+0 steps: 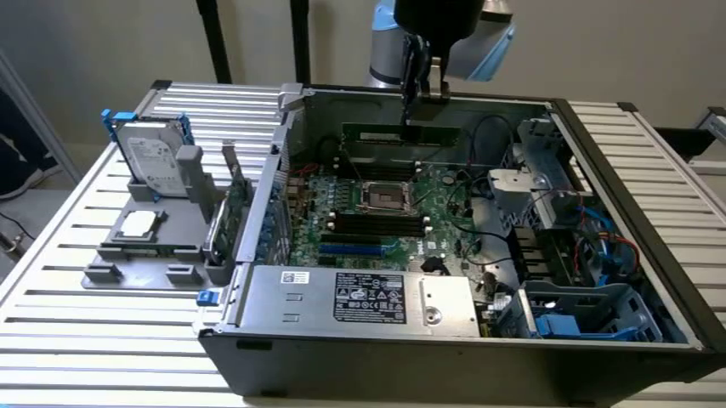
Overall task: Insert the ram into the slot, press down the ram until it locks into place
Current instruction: 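Insert the ram into the slot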
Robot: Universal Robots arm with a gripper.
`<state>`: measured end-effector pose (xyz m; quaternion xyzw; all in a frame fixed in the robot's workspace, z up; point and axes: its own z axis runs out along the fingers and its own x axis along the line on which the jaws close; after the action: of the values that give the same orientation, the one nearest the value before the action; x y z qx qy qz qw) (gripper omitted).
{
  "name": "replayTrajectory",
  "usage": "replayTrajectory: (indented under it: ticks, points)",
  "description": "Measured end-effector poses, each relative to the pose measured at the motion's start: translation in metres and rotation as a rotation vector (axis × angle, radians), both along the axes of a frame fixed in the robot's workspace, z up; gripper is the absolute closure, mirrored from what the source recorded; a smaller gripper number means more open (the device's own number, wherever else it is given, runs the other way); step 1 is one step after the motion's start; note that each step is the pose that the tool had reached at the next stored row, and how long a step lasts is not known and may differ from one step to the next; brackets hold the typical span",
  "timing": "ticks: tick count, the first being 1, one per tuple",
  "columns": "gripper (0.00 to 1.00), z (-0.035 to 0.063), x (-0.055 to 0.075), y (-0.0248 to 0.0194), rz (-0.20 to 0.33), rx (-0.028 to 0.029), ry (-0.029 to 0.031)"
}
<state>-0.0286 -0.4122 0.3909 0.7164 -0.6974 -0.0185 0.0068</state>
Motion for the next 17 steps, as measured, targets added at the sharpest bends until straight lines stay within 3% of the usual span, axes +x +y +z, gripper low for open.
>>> replayTrajectory:
  ticks: [17]
  points:
    - [0.86,-0.031,-0.009,0.0053,0.0,0.0001,-0.0001]
